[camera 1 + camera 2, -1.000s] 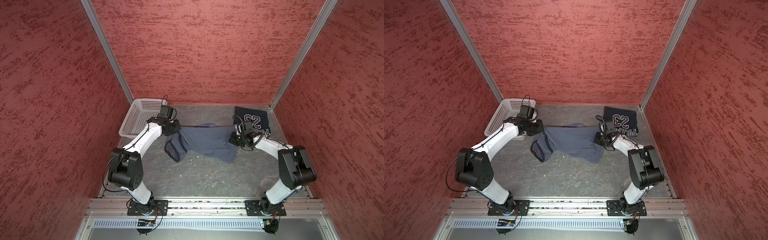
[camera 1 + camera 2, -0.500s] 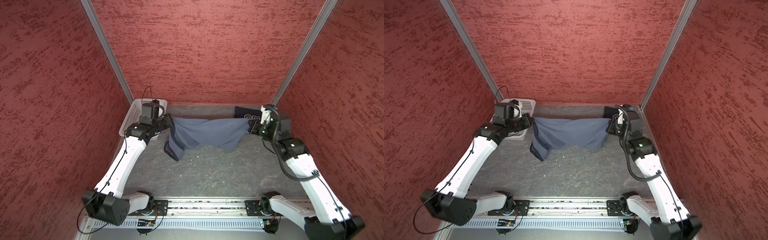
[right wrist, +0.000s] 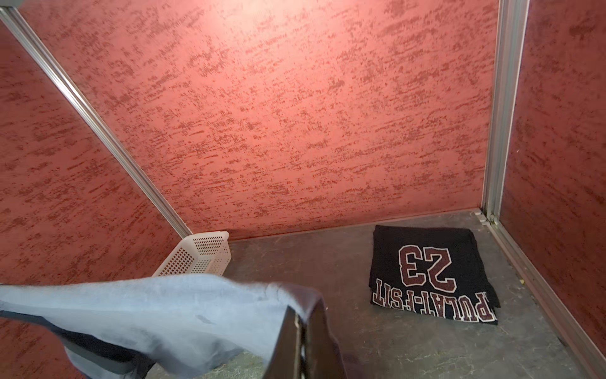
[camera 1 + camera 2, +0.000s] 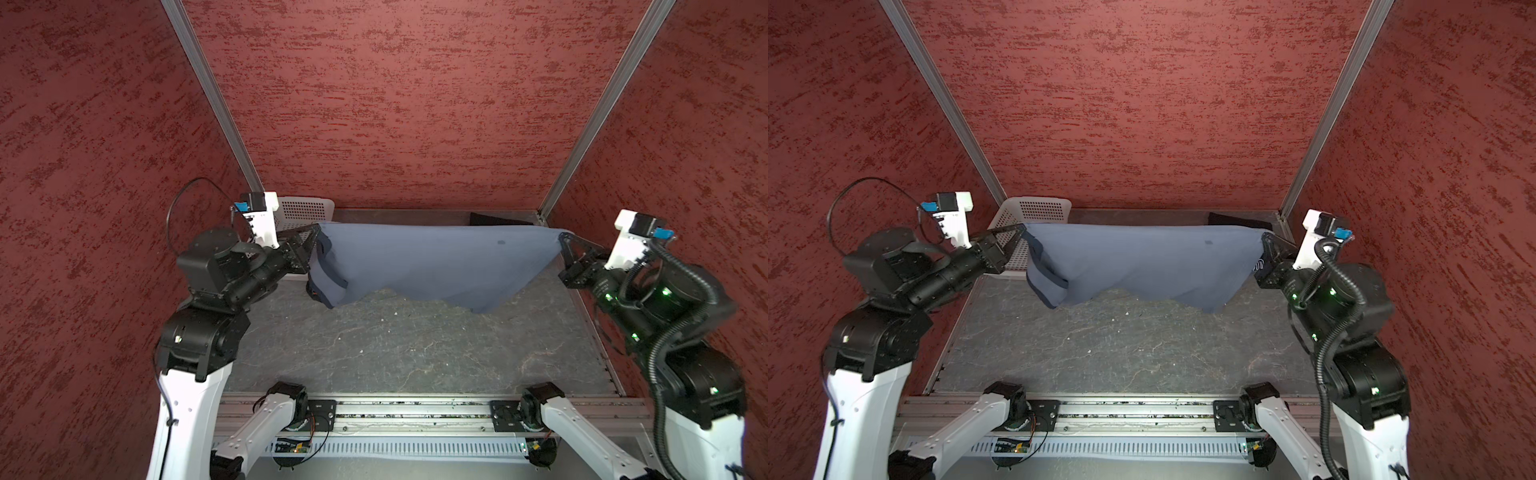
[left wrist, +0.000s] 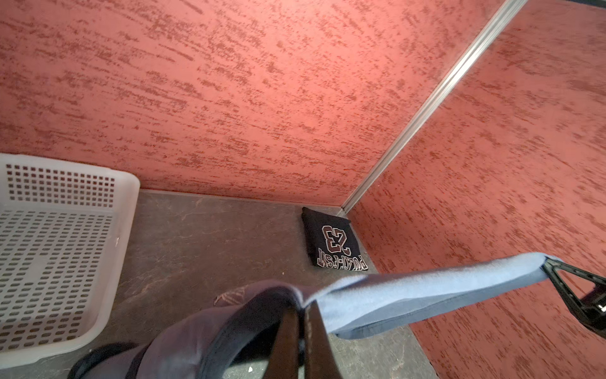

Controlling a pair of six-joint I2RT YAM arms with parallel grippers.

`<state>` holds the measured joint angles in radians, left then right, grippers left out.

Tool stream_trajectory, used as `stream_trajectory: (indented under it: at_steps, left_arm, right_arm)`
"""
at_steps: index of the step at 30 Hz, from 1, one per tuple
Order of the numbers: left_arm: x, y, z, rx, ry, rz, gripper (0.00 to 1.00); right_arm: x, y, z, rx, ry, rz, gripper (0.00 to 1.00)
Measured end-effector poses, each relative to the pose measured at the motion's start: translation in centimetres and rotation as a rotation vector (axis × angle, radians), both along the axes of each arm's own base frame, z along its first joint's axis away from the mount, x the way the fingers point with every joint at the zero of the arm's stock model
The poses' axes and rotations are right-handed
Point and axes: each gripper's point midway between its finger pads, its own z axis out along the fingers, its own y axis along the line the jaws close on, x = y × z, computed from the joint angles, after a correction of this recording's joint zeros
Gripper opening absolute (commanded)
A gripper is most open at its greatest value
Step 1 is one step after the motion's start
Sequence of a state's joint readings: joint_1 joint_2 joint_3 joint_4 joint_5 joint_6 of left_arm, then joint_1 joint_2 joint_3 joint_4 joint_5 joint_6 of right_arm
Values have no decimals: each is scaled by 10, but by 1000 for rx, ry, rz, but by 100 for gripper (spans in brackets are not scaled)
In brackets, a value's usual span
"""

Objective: Fold and stack tank tops
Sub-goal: Smooth out the tank top at the center of the table.

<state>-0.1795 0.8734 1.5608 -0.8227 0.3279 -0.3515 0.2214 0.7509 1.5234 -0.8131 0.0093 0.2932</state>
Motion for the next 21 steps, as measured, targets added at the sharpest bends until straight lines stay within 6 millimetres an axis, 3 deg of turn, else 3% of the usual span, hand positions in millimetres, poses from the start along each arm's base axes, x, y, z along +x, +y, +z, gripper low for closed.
stream_trajectory:
  at_steps: [4, 7, 10, 12, 14, 16, 18, 21]
  left_arm:
    - [-28, -3, 20, -1, -81, -52, 0]
    - [-34, -7, 31, -6, -121, -80, 0]
    - [-16, -14, 25, -7, -91, -106, 0]
    - [15, -22, 10, -10, -25, -118, 0]
    - [51, -30, -16, -4, 68, -123, 0]
    - [89, -42, -52, 12, 185, -128, 0]
    - [133, -54, -104, 48, 333, -114, 0]
    - [178, -67, -182, 98, 528, -92, 0]
  right_arm:
    - [-20, -7, 20, 3, -60, -12, 0]
    - [-24, -15, 29, 4, -78, -57, 0]
    - [-12, -23, 29, -6, -60, -115, 0]
    - [10, -26, 19, -25, -12, -160, 0]
    - [37, -27, 3, -49, 47, -200, 0]
    - [72, -26, -25, -83, 133, -237, 0]
    - [109, -27, -61, -117, 235, -269, 0]
    - [161, -37, -121, -134, 386, -310, 0]
